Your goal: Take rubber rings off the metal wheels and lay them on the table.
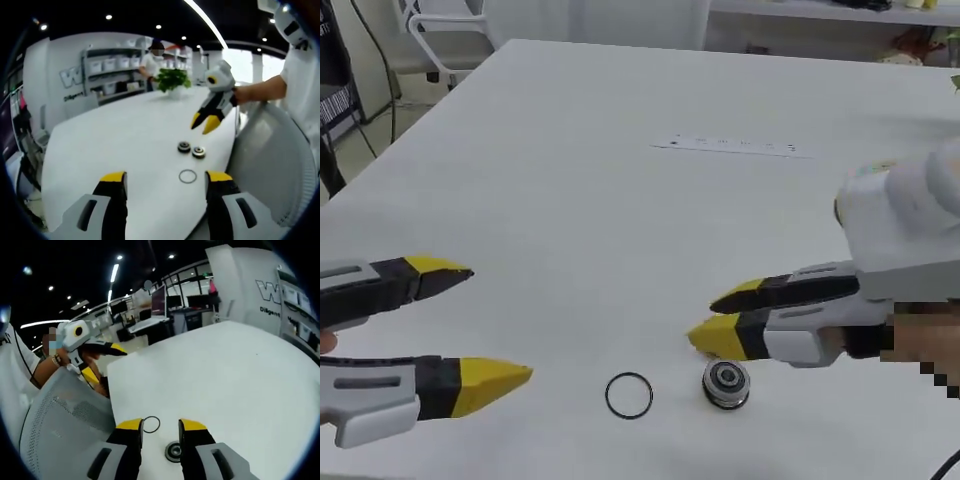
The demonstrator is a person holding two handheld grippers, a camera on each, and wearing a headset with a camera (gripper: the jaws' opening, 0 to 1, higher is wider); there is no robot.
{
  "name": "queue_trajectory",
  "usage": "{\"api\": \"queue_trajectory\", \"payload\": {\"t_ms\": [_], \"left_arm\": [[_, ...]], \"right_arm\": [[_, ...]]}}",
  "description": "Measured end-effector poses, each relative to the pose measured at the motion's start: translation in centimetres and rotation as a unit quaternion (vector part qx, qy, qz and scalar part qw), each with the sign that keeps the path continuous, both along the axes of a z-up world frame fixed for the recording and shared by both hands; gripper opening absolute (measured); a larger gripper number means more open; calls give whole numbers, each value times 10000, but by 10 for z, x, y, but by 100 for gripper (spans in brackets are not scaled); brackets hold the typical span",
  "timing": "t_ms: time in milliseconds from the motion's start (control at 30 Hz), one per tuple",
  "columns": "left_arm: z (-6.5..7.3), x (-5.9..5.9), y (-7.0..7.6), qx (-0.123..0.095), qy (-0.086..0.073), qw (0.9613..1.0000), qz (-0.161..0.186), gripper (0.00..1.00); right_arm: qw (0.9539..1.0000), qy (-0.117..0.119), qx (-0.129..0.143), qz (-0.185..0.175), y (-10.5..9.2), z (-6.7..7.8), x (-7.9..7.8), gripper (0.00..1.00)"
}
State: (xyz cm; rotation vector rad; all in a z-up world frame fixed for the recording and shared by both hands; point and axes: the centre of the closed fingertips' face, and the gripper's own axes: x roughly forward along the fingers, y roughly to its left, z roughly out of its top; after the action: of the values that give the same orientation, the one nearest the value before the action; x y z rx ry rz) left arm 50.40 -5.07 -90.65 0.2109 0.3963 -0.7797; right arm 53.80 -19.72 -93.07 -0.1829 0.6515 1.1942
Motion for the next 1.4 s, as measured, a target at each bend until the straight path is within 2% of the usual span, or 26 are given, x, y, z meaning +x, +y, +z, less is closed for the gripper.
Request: {"api": "queue_trajectory", "payload": {"t_ms": [167,300,367,533,567,633,667,733,833,900,1067,1167,1267,1333,1400], "left_arm": [[10,5,-10,90,-112,9996,-223,64],[19,9,-20,186,-225,9987,-425,64],[24,11,-27,232,-290,9978,-554,65],[34,19,-44,360,-435,9944,-893,65],[37,21,-50,369,-474,9933,-987,64],[39,26,-61,353,-443,9928,-1054,64],[40,25,-67,380,-455,9915,-1156,63],[43,25,-82,441,-578,9870,-1430,63],[47,24,-106,325,-632,9832,-1679,62],[47,27,-117,279,-625,9812,-1805,61],[44,25,-151,350,-613,9739,-2159,60],[41,31,-163,323,-626,9703,-2314,59],[33,37,-173,280,-543,9691,-2389,57],[23,41,-178,341,-452,9678,-2452,56],[13,45,-183,379,-425,9666,-2498,55]], "right_arm": [[9995,-62,195,-245,-22,6,10,29],[9984,-66,250,-507,-38,4,18,30],[9977,-8,249,-627,-44,-1,20,30],[9976,159,140,-658,-49,-19,15,30],[9978,218,93,-626,-49,-25,13,30],[9981,290,-32,-551,-49,-35,10,30],[9981,311,-68,-530,-48,-38,9,30],[9981,376,-127,-478,-47,-46,6,30],[9981,419,-301,-341,-46,-55,0,30],[9983,380,-352,-257,-45,-58,-1,30],[9984,270,-471,-158,-45,-67,-1,34],[9984,238,-505,-109,-44,-72,-1,38],[9981,252,-555,-43,-44,-76,-4,37],[9981,307,-530,-40,-43,-79,-5,34],[9980,326,-535,-39,-41,-82,-6,32]]}}
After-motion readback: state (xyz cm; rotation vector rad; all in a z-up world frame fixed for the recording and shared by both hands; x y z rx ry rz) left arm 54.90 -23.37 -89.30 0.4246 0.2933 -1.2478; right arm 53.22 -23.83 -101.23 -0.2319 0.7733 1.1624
